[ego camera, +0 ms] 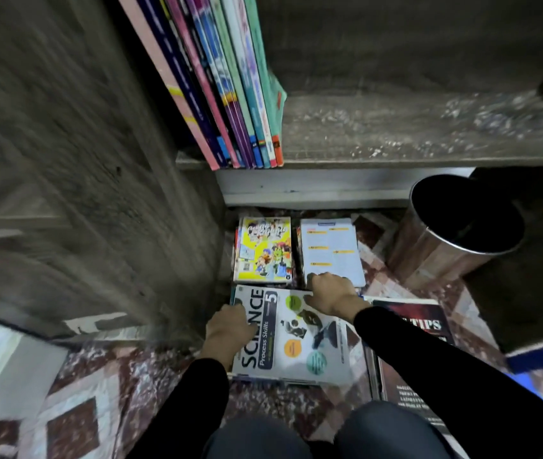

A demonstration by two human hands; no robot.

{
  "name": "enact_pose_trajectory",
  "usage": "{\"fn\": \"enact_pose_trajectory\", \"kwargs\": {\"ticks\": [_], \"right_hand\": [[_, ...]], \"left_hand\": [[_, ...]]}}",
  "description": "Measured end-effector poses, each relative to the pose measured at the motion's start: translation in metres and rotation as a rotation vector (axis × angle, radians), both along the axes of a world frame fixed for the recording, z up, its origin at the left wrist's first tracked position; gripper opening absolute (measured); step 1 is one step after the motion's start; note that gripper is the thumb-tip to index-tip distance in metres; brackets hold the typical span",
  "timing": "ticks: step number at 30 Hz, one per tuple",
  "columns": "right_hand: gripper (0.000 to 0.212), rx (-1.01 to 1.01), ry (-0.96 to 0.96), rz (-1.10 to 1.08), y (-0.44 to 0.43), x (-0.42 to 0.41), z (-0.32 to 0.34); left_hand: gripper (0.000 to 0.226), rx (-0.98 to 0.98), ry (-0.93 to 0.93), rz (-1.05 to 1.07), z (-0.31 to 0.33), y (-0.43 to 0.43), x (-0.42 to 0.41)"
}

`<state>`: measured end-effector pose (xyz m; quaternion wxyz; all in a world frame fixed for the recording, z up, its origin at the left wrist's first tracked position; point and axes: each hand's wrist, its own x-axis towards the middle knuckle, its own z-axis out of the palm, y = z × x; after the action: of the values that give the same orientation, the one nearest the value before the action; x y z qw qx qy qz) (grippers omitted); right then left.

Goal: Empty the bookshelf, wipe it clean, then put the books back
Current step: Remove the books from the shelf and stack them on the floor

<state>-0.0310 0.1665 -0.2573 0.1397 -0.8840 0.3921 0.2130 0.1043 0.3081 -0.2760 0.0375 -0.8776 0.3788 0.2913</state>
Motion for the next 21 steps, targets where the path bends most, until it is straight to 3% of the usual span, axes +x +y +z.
{"fn": "enact_pose_trajectory", "kwargs": {"ticks": [17,21], "right_hand": [[0.038,-0.113,-0.256,-0.019,0.017,-0.027,0.134],[0.033,-0.173,-0.366,-0.037,0.005,-0.019,0.169]], "left_hand": [[0.039,-0.340,-0.174,-0.097,0.144,-0.016,-0.023],[0.040,-0.503,-0.385,-0.186,0.200,-0.035,-0.014]]}}
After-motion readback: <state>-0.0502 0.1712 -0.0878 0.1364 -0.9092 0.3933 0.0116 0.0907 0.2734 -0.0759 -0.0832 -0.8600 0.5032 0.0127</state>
